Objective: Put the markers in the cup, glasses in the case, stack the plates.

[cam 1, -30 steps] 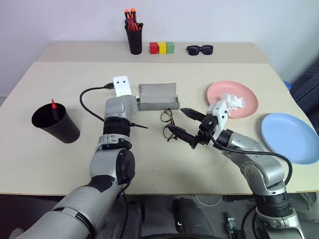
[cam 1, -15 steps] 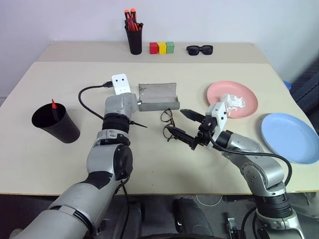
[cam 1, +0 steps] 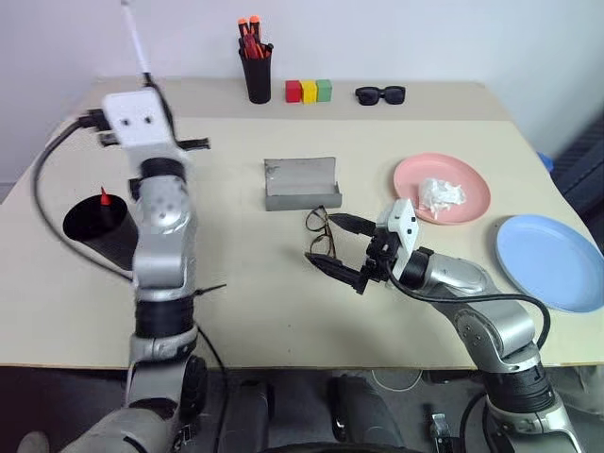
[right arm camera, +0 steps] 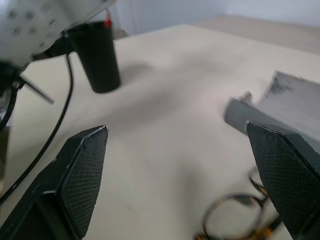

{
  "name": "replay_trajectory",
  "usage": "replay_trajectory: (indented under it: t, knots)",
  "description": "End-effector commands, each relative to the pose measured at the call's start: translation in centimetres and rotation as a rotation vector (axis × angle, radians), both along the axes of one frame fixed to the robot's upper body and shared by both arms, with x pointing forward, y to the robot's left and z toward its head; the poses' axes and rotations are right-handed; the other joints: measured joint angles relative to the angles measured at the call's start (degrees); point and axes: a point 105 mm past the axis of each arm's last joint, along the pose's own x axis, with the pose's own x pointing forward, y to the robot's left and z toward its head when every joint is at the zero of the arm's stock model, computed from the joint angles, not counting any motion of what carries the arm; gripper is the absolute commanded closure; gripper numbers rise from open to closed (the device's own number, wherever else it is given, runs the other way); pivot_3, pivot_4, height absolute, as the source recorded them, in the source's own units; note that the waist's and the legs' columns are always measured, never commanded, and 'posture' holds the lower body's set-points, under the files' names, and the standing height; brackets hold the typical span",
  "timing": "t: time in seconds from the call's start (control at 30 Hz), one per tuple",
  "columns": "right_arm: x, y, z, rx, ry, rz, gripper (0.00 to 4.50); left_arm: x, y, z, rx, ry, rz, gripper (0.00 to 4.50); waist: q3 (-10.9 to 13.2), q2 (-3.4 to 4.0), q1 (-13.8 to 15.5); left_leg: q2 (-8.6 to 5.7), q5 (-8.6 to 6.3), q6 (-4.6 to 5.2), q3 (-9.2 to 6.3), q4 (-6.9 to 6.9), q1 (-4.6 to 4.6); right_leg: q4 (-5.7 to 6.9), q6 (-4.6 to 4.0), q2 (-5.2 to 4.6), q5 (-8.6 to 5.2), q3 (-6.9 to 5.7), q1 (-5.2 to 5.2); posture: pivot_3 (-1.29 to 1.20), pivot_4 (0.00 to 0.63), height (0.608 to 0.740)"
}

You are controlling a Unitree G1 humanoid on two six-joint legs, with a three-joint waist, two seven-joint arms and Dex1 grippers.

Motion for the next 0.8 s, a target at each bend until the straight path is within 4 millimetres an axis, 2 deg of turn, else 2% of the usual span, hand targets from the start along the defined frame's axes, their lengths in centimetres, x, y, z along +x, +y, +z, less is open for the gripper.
replay_trajectory:
  t: [0.03,0.07,0.2,0.33,0.8]
  knots:
    - [-0.2,0.6,0.9,0.020,-0.044,0.042,0.00,-4.3,2.6,1.0,0.084,-0.079,0.179,4.45,0.0,0.00,-0.1,0.00,0.00,0.00,0.00,0.01,0.01,0.01,0.00,0.00,0.00,0.00,0.01,0.00,0.150,0.740]
    - [-0.2,0.8,0.9,0.024,-0.043,0.053,0.00,-5.3,3.6,0.5,0.079,-0.069,0.238,4.45,0.0,0.00,-0.1,0.01,0.00,0.01,0.01,0.02,0.02,0.00,-0.01,0.02,0.00,0.00,0.01,0.00,0.150,0.740]
    - [-0.1,1.3,1.5,0.064,-0.040,0.087,0.00,-7.5,5.5,-1.4,0.067,-0.012,0.357,4.45,0.0,0.00,0.0,0.04,0.01,0.01,-0.03,0.04,0.03,0.05,-0.05,0.10,0.01,-0.06,0.02,0.00,0.150,0.740]
    - [-0.1,1.8,1.7,0.070,-0.041,0.122,0.00,-8.7,6.6,-3.2,0.035,0.036,0.422,4.45,0.0,-0.01,0.1,0.04,0.02,0.02,-0.02,0.08,0.04,0.05,-0.07,0.10,0.02,-0.06,0.06,0.00,0.150,0.740]
    - [0.1,2.3,1.5,0.057,-0.046,0.134,0.00,-8.3,7.0,-6.9,-0.045,0.134,0.427,4.45,0.0,-0.01,-0.1,0.04,0.02,0.02,-0.01,0.07,0.04,0.02,-0.07,0.10,0.02,-0.07,0.06,0.00,0.150,0.740]
